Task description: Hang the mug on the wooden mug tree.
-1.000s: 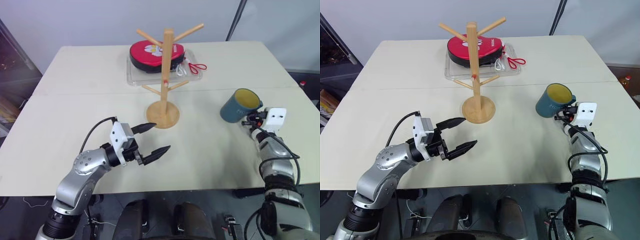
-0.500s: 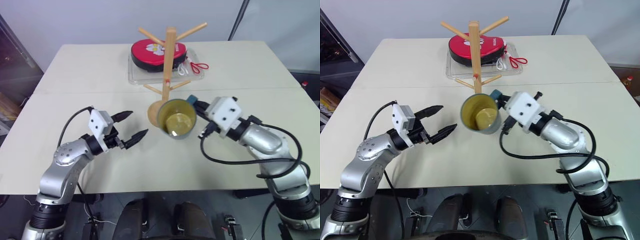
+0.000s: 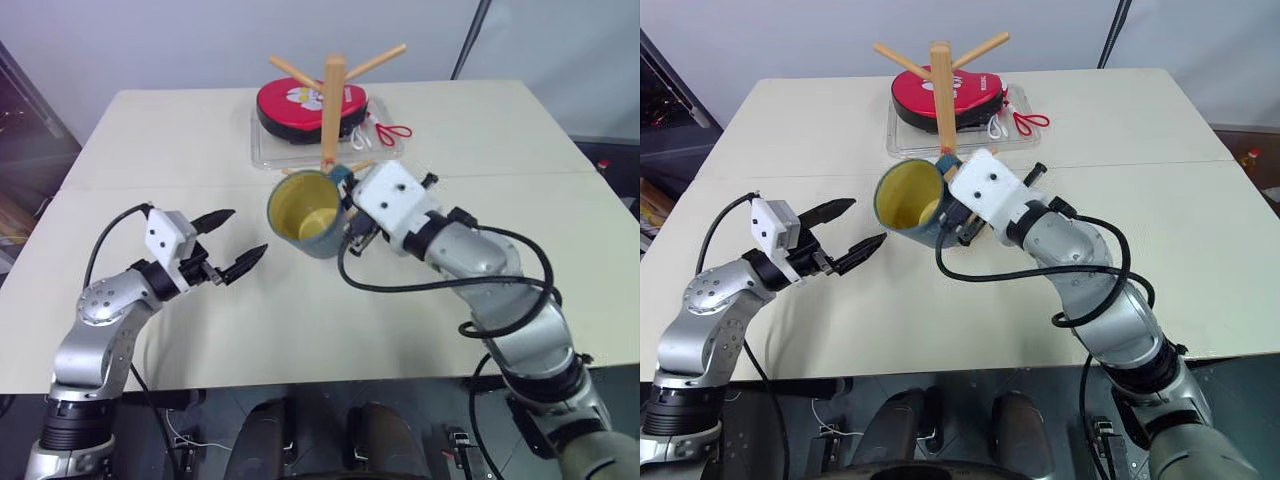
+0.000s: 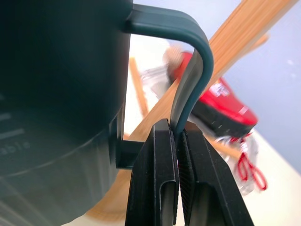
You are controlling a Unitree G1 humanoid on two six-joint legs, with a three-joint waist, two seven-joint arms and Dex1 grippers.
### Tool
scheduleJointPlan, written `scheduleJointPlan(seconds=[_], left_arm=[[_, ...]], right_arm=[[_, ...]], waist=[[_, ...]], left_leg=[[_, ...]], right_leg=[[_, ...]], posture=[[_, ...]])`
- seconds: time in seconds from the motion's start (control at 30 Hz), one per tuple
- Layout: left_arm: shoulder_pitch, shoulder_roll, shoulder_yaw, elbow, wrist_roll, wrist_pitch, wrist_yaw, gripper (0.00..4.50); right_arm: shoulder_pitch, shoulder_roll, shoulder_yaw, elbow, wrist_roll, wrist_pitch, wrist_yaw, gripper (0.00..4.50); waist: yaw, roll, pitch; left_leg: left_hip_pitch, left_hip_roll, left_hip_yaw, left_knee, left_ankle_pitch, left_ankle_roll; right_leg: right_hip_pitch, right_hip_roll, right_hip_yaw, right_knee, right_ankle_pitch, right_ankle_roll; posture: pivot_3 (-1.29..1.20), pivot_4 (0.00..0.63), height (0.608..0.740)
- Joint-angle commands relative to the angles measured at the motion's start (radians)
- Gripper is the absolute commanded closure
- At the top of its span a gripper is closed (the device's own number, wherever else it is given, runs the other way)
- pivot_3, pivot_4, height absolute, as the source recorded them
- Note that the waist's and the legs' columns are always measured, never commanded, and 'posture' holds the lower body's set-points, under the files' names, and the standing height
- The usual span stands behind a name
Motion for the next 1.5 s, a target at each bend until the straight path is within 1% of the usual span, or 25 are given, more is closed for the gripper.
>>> scheduleJointPlan(seconds=[0.03,0.13,0.23,0.37,0.53,0.73,0.93,1.03,1.2,1.4,1.5], left_arm=[[-0.004,0.013,0.032,-0.015,-0.026,-0.008,-0.014,0.00],[-0.003,0.016,0.041,-0.019,-0.035,-0.004,-0.020,0.00],[-0.006,0.022,0.057,-0.046,-0.073,0.017,-0.031,0.00],[-0.002,0.067,0.089,-0.122,-0.177,0.105,-0.056,0.00],[-0.001,0.112,0.103,-0.160,-0.232,0.158,-0.071,0.00],[-0.028,0.118,0.101,-0.173,-0.245,0.169,-0.065,0.00],[-0.034,0.114,0.098,-0.165,-0.238,0.163,-0.067,0.00],[-0.037,0.111,0.097,-0.161,-0.233,0.157,-0.067,0.00],[-0.036,0.105,0.094,-0.154,-0.226,0.148,-0.066,0.00],[-0.035,0.096,0.100,-0.145,-0.218,0.136,-0.057,0.00],[-0.034,0.090,0.108,-0.123,-0.210,0.128,-0.039,0.00]], right_arm=[[-0.044,0.029,0.008,-0.004,-0.024,0.020,-0.024,4.46],[-0.060,0.044,0.018,0.010,-0.033,0.036,-0.031,4.46],[-0.080,0.063,0.021,0.040,-0.042,0.051,-0.044,4.46],[-0.100,0.068,0.022,0.076,-0.051,0.070,-0.050,4.46],[-0.112,0.080,0.024,0.102,-0.052,0.068,-0.053,4.46],[-0.134,0.109,0.028,0.153,-0.058,0.072,-0.062,4.46],[-0.141,0.113,0.034,0.170,-0.061,0.056,-0.051,4.46],[-0.141,0.108,0.036,0.174,-0.068,0.044,-0.053,3.47],[-0.139,0.104,0.029,0.175,-0.083,0.030,-0.058,0.98],[-0.114,0.047,0.001,0.138,-0.080,-0.015,-0.026,0.98],[-0.058,-0.020,-0.075,0.091,-0.026,-0.107,0.048,0.98]], waist=[[0.000,0.000,0.000],[0.001,0.000,0.000],[0.000,0.000,0.000],[-0.003,0.000,0.000],[-0.003,0.000,0.000],[-0.003,0.000,0.000],[-0.003,0.000,0.000],[-0.003,0.000,0.000],[-0.003,0.000,0.000],[-0.002,0.000,0.000],[0.002,0.000,0.000]], left_leg=[[0.000,0.000,0.000,0.000,0.000,0.000],[0.000,0.000,0.000,0.000,0.000,0.000],[0.000,0.000,0.000,0.000,0.000,0.000],[0.000,0.000,0.000,0.000,0.000,0.000],[0.000,0.000,0.000,0.000,0.000,0.000],[0.000,0.000,0.001,0.000,0.000,0.000],[0.000,0.000,0.001,0.000,0.000,0.000],[0.000,0.000,0.001,0.000,0.000,0.000],[0.000,0.000,0.001,0.000,0.000,0.000],[0.000,0.000,0.001,0.000,0.000,0.000],[0.000,0.000,0.001,0.000,0.000,0.000]], right_leg=[[0.000,0.000,0.000,0.000,0.000,0.000],[0.000,0.000,0.000,0.000,0.000,0.000],[0.000,0.000,0.000,0.000,0.000,0.000],[0.000,0.000,0.000,0.001,0.000,0.000],[0.000,0.000,0.000,0.001,0.000,0.000],[-0.001,0.000,0.000,0.001,0.000,0.000],[-0.001,0.000,0.000,0.001,0.000,0.000],[-0.001,0.000,0.000,0.001,0.000,0.000],[-0.001,0.000,0.000,0.001,0.000,0.000],[-0.001,0.000,0.000,0.001,0.000,0.000],[-0.001,0.000,0.000,0.000,0.000,0.000]], posture=[[0.00,0.150,0.740],[0.00,0.150,0.740],[0.00,0.150,0.740],[0.00,0.150,0.740],[0.00,0.150,0.740],[0.00,0.150,0.740],[0.00,0.150,0.740],[0.00,0.150,0.740],[0.00,0.150,0.740],[0.00,0.150,0.740],[0.00,0.150,0.740]])
